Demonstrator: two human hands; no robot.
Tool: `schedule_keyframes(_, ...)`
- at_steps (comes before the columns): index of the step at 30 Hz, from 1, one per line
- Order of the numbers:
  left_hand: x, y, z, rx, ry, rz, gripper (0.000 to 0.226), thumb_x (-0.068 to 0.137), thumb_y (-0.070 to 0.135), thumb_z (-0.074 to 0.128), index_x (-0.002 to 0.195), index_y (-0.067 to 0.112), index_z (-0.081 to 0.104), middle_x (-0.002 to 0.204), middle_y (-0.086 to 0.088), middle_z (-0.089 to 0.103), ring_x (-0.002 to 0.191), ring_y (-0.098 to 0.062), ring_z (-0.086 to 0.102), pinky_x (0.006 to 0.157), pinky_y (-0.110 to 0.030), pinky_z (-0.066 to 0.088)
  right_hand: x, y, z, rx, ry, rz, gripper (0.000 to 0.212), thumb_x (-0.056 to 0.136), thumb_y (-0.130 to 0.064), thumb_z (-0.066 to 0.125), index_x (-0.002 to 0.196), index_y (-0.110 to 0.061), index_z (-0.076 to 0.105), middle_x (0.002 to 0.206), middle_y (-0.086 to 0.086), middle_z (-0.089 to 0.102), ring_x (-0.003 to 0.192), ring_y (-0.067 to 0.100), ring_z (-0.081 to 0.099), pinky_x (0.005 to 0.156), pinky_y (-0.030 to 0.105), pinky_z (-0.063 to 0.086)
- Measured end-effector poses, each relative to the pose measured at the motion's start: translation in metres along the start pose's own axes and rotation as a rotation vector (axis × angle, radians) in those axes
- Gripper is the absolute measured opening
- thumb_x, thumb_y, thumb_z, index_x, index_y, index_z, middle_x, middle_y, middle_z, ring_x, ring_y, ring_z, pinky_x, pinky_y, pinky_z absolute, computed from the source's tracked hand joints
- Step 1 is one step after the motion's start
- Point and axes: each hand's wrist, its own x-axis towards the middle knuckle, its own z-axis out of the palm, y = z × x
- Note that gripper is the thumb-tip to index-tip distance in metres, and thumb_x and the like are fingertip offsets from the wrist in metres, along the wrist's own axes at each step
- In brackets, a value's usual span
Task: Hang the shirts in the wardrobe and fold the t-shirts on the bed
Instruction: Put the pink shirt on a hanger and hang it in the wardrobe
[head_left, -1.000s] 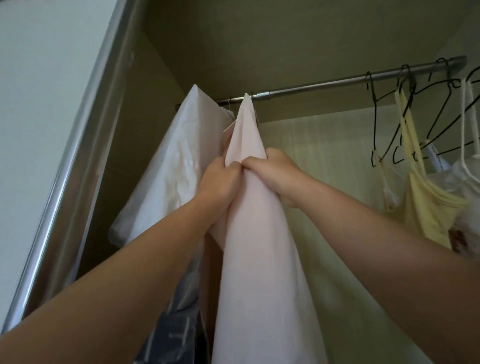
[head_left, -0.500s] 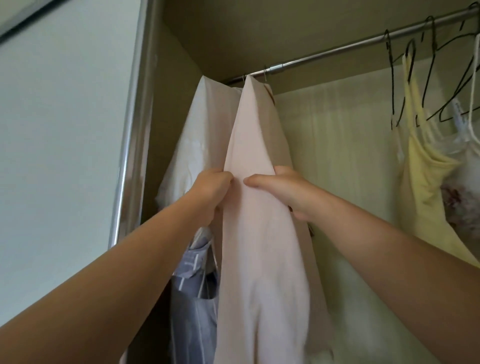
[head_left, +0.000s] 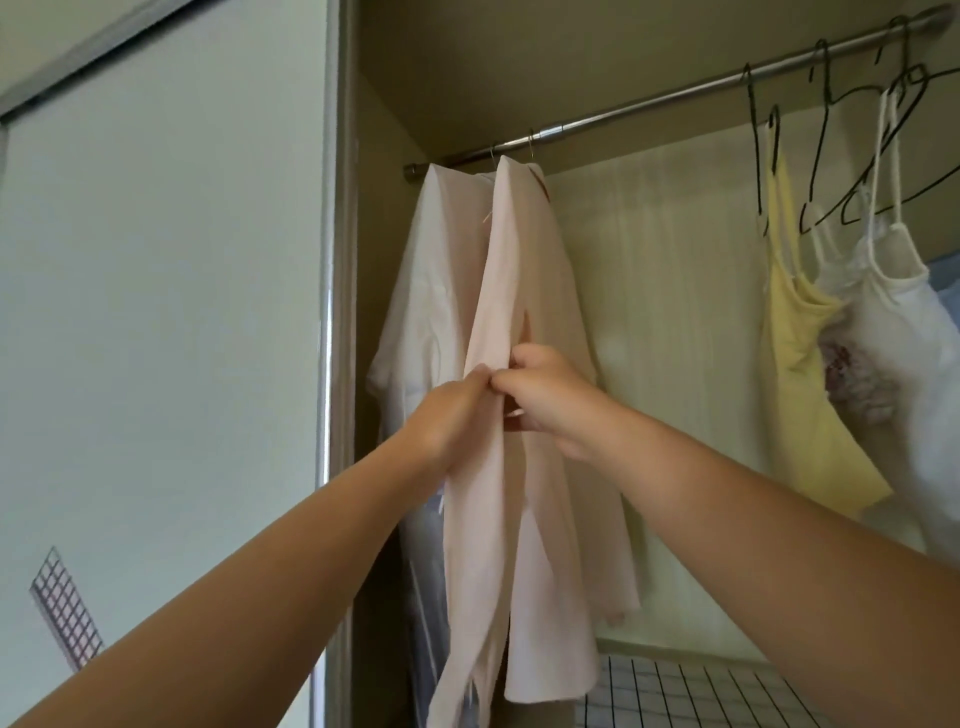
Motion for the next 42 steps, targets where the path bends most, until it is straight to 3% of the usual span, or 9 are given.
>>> schedule_keyframes(4,-0.03,-0.004,-0.025,0.182,-0.066,0.008,0.032,0.092,0.038,0.055,0.118,0.02,0.049,0.1,0.001,0.06,0.087,-0.014,0.059,0.06,-0.024,0.048,-0.004,-0.017,0.012,0.058,0.123,-0.009,0.022,0.09,0.002,0.046,0.079,-0.012,0.058,0.099,0.015,0.065,0.091,0.029,0.063,0.075,0.035,0.055)
schedule_keyframes(8,-0.05,-0.003,-0.043,0.283,-0.05,0.027,0.027,0.089,0.019,0.061,0.114,0.017,0.05,0.103,-0.002,0.06,0.096,-0.021,0.06,0.077,-0.031,0.054,-0.017,-0.027,0.026,0.139,0.136,0.034,0.021,0.095,-0.008,0.048,0.113,-0.012,0.059,0.113,0.01,0.063,0.101,0.027,0.061,0.08,0.033,0.054)
schedule_keyframes(16,-0.076,0.01,-0.07,0.231,0.141,0.156,0.012,0.095,0.021,0.051,0.09,0.015,0.06,0.082,0.0,0.062,0.07,-0.01,0.059,0.051,-0.014,0.045,-0.072,-0.029,0.05,0.08,-0.247,0.219,0.02,0.092,-0.041,0.056,0.09,-0.022,0.057,0.084,0.0,0.067,0.079,0.016,0.066,0.079,0.031,0.053)
schedule_keyframes(19,-0.083,0.017,-0.08,0.231,0.172,0.16,0.016,0.096,0.022,0.05,0.085,0.018,0.06,0.083,0.0,0.062,0.073,-0.012,0.059,0.055,-0.017,0.047,-0.07,-0.036,0.054,0.069,-0.248,0.174,0.021,0.094,-0.039,0.053,0.09,-0.018,0.059,0.082,0.001,0.066,0.076,0.016,0.066,0.076,0.029,0.051)
schedule_keyframes(26,-0.091,0.037,-0.101,0.232,0.163,0.067,0.028,0.098,0.033,0.046,0.11,0.012,0.061,0.103,-0.008,0.065,0.092,-0.023,0.064,0.074,-0.033,0.055,-0.065,-0.053,0.066,0.141,-0.279,0.082,0.022,0.093,-0.041,0.054,0.092,-0.019,0.059,0.08,0.001,0.066,0.073,0.015,0.066,0.073,0.028,0.053)
schedule_keyframes(32,-0.106,0.038,-0.115,0.261,0.107,0.045,0.038,0.096,0.039,0.045,0.122,0.014,0.056,0.108,-0.006,0.065,0.096,-0.021,0.066,0.086,-0.041,0.055,-0.055,-0.059,0.086,0.194,-0.214,0.049,0.023,0.097,-0.026,0.048,0.108,-0.011,0.06,0.096,0.008,0.066,0.091,0.022,0.064,0.082,0.032,0.054)
schedule_keyframes(36,-0.119,0.039,-0.125,0.355,0.141,-0.011,0.045,0.085,0.045,0.058,0.122,0.021,0.05,0.109,-0.002,0.064,0.098,-0.017,0.063,0.086,-0.037,0.052,-0.052,-0.07,0.099,0.398,-0.15,-0.011,0.024,0.095,-0.009,0.049,0.112,0.005,0.057,0.075,0.004,0.057,0.066,0.015,0.057,0.065,0.027,0.052)
schedule_keyframes(39,-0.127,0.04,-0.134,0.393,0.149,-0.036,0.047,0.081,0.041,0.066,0.121,0.022,0.05,0.11,-0.002,0.063,0.099,-0.019,0.063,0.081,-0.035,0.054,-0.054,-0.08,0.11,0.414,-0.121,-0.008,0.01,0.096,-0.014,0.048,0.089,-0.012,0.056,0.079,0.005,0.057,0.079,0.02,0.061,0.082,0.036,0.055)
schedule_keyframes(42,-0.13,0.04,-0.145,0.439,0.238,-0.019,0.026,0.087,0.02,0.064,0.11,0.018,0.053,0.102,-0.004,0.064,0.088,-0.018,0.064,0.066,-0.027,0.054,-0.057,-0.086,0.122,0.376,-0.129,-0.096,0.015,0.094,-0.013,0.05,0.081,-0.019,0.053,0.081,0.003,0.055,0.087,0.02,0.057,0.071,0.03,0.049)
